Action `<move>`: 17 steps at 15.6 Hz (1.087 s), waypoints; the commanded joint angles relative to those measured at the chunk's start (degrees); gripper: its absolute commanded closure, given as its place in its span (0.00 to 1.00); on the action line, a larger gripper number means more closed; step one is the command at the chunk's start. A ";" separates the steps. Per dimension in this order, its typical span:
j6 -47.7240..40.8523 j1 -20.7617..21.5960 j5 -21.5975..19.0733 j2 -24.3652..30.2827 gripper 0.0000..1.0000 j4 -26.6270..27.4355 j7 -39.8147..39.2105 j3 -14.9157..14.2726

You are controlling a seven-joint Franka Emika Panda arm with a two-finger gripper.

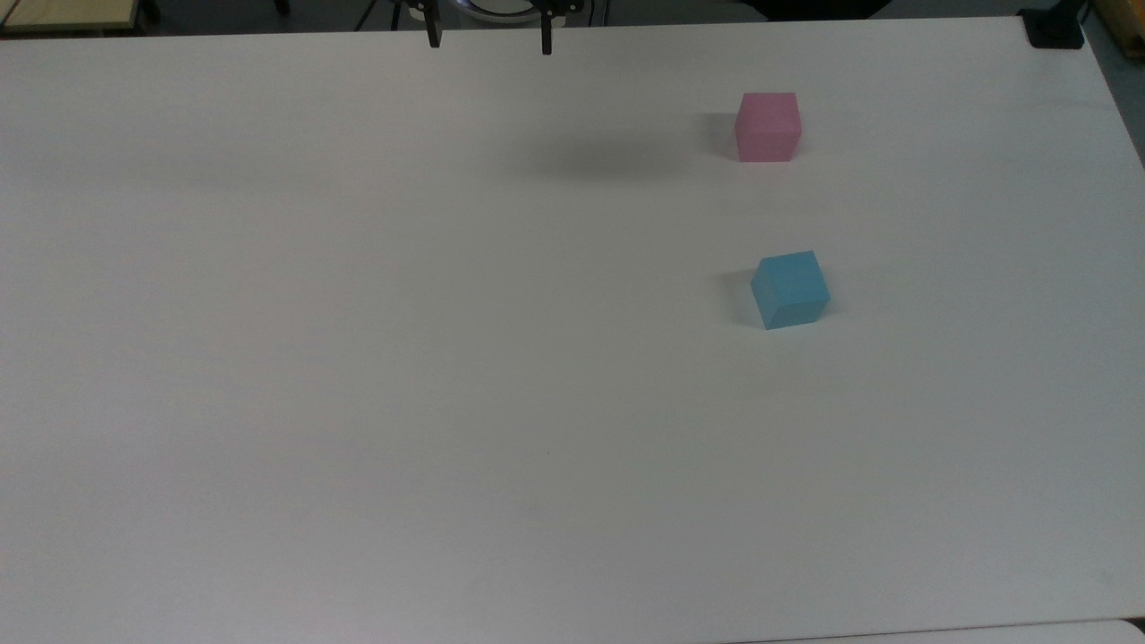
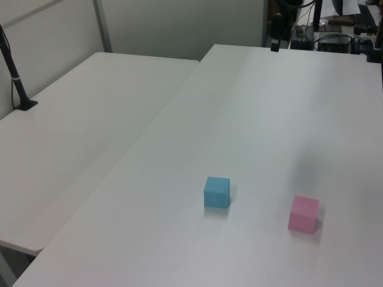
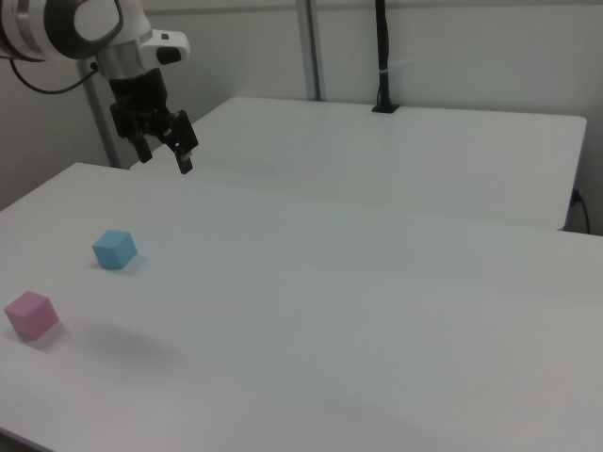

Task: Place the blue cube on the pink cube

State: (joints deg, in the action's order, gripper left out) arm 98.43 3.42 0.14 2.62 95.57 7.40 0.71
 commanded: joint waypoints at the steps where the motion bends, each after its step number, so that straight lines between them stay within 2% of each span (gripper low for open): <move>1: 0.62 0.62 0.91 1.51 0.00 2.34 -0.72 0.00; 10: -3.86 0.62 0.03 1.59 0.00 3.13 -0.54 1.93; 15: -3.95 0.79 -2.34 1.33 0.00 3.83 0.15 4.91; 17: -3.69 2.46 -3.56 1.07 0.00 3.66 1.21 5.01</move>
State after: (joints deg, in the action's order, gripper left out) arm 95.00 3.86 -1.50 2.64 97.97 7.26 5.40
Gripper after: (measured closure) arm 0.000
